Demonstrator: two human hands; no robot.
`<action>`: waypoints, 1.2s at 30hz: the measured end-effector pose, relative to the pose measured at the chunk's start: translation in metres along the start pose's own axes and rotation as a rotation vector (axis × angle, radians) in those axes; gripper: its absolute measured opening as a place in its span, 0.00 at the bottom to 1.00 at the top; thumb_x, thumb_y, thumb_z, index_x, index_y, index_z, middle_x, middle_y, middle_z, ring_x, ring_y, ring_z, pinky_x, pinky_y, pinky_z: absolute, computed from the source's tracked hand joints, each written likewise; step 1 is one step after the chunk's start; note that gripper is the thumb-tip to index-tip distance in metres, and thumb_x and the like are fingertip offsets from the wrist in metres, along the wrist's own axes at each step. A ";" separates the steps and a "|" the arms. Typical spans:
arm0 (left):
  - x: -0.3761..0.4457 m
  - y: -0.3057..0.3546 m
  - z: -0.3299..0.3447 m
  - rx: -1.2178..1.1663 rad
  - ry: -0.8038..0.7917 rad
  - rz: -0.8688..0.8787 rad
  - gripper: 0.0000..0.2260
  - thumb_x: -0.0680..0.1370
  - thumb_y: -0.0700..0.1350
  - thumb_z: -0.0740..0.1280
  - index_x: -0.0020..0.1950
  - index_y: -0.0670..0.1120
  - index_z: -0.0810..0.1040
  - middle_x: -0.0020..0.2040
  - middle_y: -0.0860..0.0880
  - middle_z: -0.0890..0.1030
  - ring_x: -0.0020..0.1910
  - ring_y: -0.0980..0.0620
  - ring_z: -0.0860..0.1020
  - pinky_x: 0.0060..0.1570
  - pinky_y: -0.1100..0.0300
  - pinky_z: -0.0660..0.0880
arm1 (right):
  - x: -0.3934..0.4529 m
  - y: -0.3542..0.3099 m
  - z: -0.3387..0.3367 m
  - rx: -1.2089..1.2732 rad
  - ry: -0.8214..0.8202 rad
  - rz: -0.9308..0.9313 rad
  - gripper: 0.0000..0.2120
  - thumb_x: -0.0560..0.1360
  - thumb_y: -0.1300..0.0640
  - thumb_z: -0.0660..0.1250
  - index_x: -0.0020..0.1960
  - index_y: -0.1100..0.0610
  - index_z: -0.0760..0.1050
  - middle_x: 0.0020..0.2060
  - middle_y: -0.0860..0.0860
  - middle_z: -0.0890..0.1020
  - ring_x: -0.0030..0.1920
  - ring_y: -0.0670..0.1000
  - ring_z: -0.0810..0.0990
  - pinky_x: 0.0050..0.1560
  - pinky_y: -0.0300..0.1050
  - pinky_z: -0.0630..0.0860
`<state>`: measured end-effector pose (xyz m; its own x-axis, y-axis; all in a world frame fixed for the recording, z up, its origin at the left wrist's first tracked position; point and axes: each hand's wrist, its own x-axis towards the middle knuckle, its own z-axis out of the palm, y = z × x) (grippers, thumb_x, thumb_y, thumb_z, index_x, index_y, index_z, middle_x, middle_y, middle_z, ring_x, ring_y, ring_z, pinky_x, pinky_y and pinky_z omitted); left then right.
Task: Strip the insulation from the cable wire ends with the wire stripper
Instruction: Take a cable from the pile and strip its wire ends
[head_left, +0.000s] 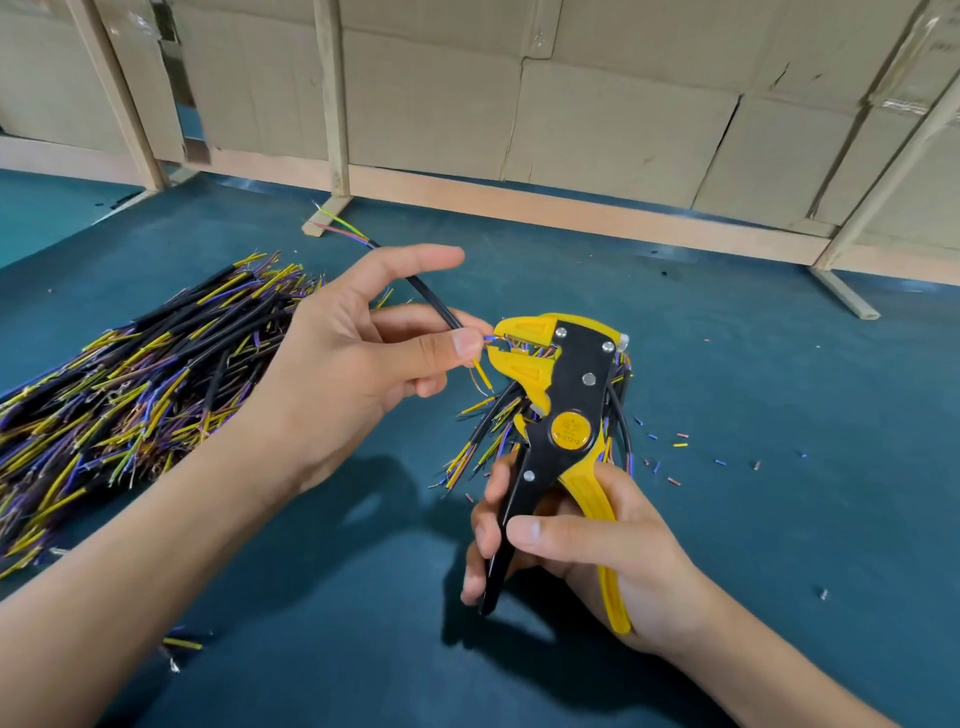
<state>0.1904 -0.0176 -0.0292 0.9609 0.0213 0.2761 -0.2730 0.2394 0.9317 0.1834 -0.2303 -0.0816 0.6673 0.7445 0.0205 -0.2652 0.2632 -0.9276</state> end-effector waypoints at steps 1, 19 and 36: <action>0.000 0.000 0.000 0.025 0.006 0.006 0.24 0.69 0.36 0.75 0.64 0.48 0.78 0.45 0.40 0.86 0.39 0.43 0.73 0.33 0.61 0.71 | 0.000 0.000 0.000 -0.003 0.000 -0.001 0.10 0.74 0.64 0.69 0.55 0.62 0.76 0.43 0.62 0.79 0.41 0.65 0.81 0.47 0.59 0.78; -0.003 0.009 0.000 0.335 -0.016 0.056 0.25 0.71 0.44 0.76 0.66 0.53 0.75 0.51 0.51 0.87 0.44 0.50 0.83 0.39 0.58 0.77 | -0.001 -0.003 0.000 -0.029 0.000 0.031 0.10 0.73 0.63 0.69 0.54 0.60 0.77 0.41 0.61 0.80 0.41 0.66 0.81 0.48 0.61 0.76; -0.002 0.015 -0.005 0.369 -0.075 0.074 0.27 0.72 0.39 0.73 0.70 0.49 0.75 0.48 0.54 0.87 0.40 0.67 0.81 0.36 0.79 0.69 | -0.001 -0.005 -0.002 -0.151 -0.006 0.059 0.06 0.72 0.60 0.70 0.47 0.59 0.76 0.35 0.59 0.79 0.35 0.63 0.81 0.44 0.62 0.68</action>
<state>0.1843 -0.0094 -0.0175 0.9357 -0.0493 0.3493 -0.3528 -0.1263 0.9272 0.1860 -0.2338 -0.0777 0.6494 0.7597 -0.0341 -0.1962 0.1240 -0.9727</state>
